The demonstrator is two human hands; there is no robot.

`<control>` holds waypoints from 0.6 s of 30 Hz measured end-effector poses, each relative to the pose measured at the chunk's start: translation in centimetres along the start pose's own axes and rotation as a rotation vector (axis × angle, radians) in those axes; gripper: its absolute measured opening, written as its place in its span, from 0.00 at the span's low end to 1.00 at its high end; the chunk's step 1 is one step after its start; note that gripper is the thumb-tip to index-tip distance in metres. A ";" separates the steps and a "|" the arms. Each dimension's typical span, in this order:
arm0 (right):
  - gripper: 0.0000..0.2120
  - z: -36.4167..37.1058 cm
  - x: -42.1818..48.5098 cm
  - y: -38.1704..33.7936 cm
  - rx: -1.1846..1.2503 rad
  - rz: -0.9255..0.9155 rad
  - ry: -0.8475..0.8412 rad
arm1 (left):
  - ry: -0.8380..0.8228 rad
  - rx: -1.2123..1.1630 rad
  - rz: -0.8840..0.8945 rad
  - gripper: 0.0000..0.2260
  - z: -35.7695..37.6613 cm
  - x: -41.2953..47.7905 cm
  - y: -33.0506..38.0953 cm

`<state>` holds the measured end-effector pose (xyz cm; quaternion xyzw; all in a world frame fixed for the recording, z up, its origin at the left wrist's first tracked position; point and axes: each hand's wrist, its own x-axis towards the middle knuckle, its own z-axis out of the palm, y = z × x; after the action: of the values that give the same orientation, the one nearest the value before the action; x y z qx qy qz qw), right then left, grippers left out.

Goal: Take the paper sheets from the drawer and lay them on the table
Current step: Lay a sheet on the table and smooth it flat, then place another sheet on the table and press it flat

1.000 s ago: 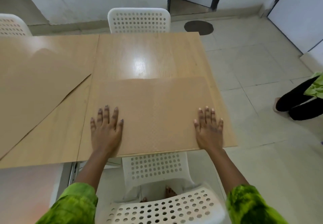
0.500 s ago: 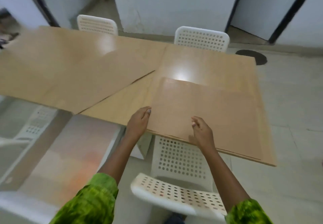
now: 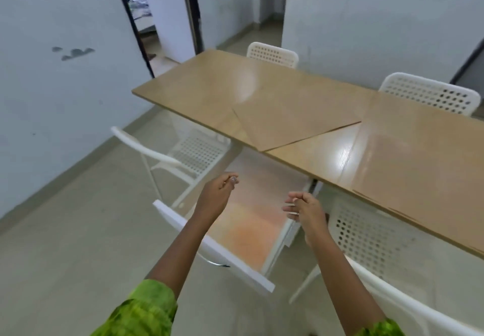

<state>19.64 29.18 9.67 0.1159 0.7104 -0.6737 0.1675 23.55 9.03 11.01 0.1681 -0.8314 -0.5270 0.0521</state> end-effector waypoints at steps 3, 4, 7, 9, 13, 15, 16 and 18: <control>0.09 3.2 -1.1 -0.4 -0.015 0.000 -0.029 | 0.023 -0.057 -0.022 0.10 -2.8 -0.4 -1.5; 0.09 4.6 -1.3 -0.5 -0.024 0.003 -0.036 | 0.028 -0.077 -0.026 0.10 -3.8 -0.3 -2.1; 0.10 7.7 -1.1 -0.8 -0.039 0.010 -0.037 | 0.011 -0.083 -0.043 0.11 -5.9 0.7 -3.5; 0.11 9.4 -0.3 -1.0 -0.055 0.008 -0.024 | -0.023 -0.053 -0.042 0.11 -6.9 1.9 -4.2; 0.11 12.4 2.5 -1.6 -0.073 -0.007 0.002 | -0.060 -0.075 -0.044 0.11 -8.6 6.1 -4.6; 0.11 14.0 4.6 -2.1 -0.089 -0.017 0.019 | -0.080 -0.099 -0.046 0.11 -9.3 8.5 -4.8; 0.12 14.6 5.5 -2.4 -0.093 -0.013 0.031 | -0.091 -0.111 -0.052 0.11 -9.6 9.4 -4.7; 0.13 15.9 7.6 -2.9 -0.064 0.011 0.067 | -0.119 -0.113 -0.069 0.11 -10.4 11.9 -4.5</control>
<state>12.81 12.68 8.80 0.1372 0.7361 -0.6455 0.1509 16.15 -5.68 10.45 0.1619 -0.7957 -0.5836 -0.0063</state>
